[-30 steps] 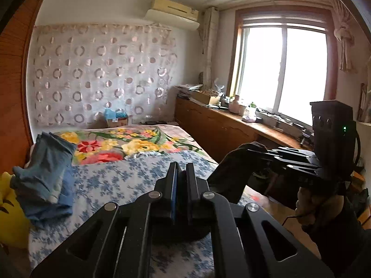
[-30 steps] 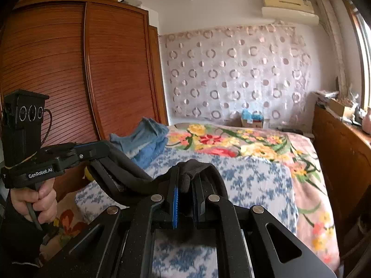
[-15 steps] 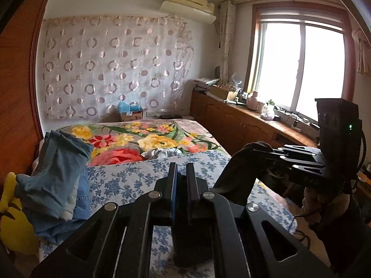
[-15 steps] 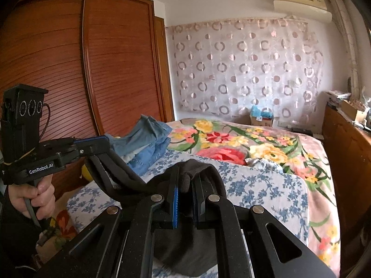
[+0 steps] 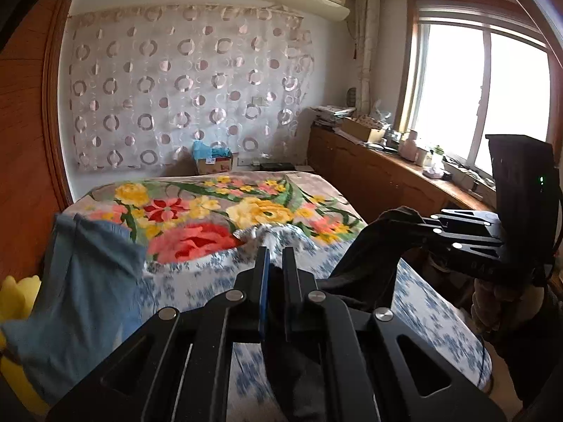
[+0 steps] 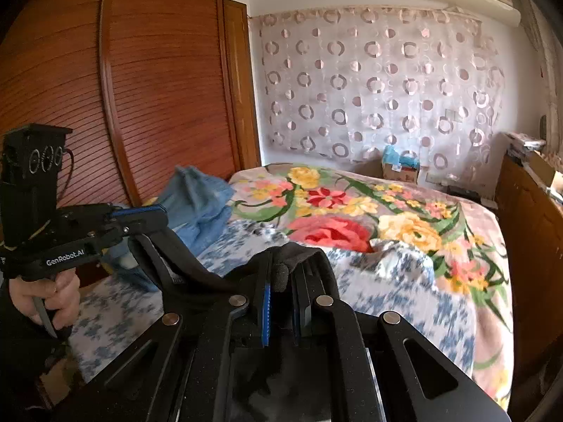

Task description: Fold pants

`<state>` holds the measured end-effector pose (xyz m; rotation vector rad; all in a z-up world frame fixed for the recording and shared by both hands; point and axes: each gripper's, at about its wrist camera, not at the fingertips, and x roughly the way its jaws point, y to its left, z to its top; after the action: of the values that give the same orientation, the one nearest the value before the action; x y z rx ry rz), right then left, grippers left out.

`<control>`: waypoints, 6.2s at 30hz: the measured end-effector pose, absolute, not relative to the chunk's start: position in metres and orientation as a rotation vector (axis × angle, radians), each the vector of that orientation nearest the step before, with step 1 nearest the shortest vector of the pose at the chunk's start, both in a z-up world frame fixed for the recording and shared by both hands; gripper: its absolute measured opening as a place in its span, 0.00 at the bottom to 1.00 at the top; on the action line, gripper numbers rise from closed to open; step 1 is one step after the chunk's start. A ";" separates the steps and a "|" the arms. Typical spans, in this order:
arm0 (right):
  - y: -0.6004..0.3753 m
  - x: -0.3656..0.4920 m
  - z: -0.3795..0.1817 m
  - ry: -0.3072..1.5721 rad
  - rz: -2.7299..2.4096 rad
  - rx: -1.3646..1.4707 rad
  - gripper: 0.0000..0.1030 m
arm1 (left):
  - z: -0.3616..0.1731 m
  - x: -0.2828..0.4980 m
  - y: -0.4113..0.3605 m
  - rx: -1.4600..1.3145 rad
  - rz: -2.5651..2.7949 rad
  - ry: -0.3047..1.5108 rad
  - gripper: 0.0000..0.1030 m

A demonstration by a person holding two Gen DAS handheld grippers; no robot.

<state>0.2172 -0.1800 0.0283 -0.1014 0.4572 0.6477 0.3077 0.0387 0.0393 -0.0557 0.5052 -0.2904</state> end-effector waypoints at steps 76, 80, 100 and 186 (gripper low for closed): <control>-0.210 0.038 0.022 0.658 0.570 0.024 0.08 | -0.048 0.074 -0.005 -0.020 -0.363 0.655 0.07; -0.211 0.035 0.018 0.652 0.572 0.028 0.08 | -0.048 0.070 -0.005 -0.025 -0.368 0.657 0.07; -0.216 0.025 0.012 0.619 0.579 0.023 0.08 | -0.041 0.067 -0.004 -0.024 -0.375 0.639 0.07; -0.231 0.079 -0.017 0.684 0.530 -0.014 0.24 | -0.101 0.106 0.020 -0.024 -0.320 0.799 0.27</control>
<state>0.0793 -0.2306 -0.0174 -0.0139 0.6843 0.5303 0.1057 0.0198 -0.1006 -0.0243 0.7990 -0.3199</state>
